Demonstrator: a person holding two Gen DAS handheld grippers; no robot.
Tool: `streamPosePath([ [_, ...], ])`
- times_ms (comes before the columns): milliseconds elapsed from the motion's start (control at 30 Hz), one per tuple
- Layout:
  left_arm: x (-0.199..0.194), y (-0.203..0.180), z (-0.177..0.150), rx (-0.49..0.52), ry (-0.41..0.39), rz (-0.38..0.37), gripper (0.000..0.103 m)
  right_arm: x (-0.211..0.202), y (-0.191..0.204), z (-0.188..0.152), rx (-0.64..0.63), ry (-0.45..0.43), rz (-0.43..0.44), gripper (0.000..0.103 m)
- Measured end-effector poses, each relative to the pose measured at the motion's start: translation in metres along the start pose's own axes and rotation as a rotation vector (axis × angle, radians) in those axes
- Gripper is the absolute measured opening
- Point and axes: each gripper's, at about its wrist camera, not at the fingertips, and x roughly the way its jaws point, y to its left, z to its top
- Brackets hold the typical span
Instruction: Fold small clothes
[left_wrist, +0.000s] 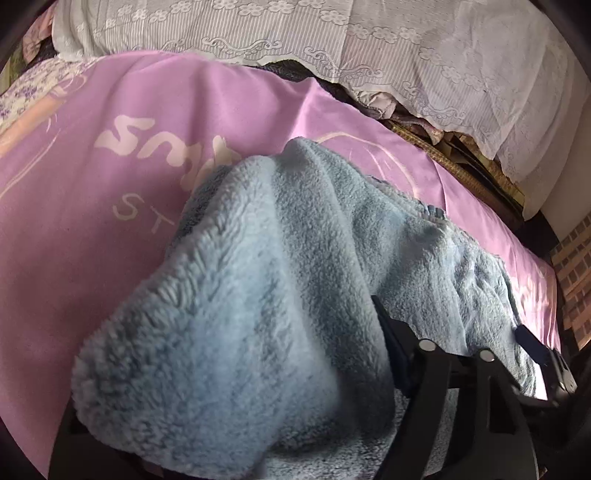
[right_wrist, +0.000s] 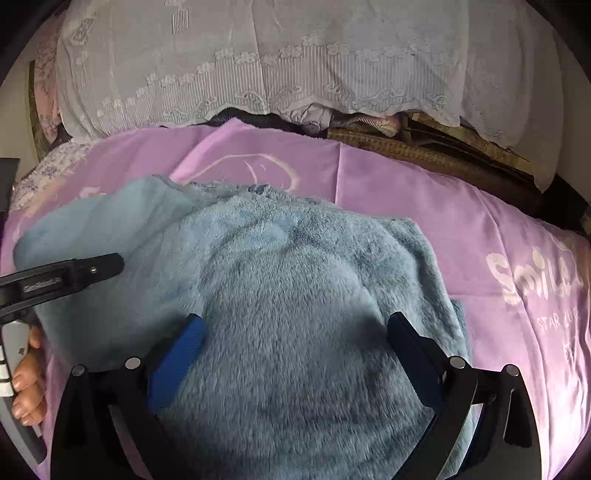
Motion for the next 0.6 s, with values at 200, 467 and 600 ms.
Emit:
streamPosePath([
  [200, -0.007, -0.005, -0.002, 0.038, -0.018, 0.015, 0.060, -0.036, -0.018, -0.040, 0.007, -0.025, 0.038, 0.100],
  [467, -0.017, -0.020, -0.009, 0.120, -0.062, 0.074, 0.046, -0.021, -0.019, -0.049, 0.013, 0.037, 0.068, 0.100],
  [600, -0.020, -0.026, -0.012, 0.158, -0.082, 0.105, 0.043, -0.029, -0.023, -0.049, 0.037, 0.005, 0.079, 0.100],
])
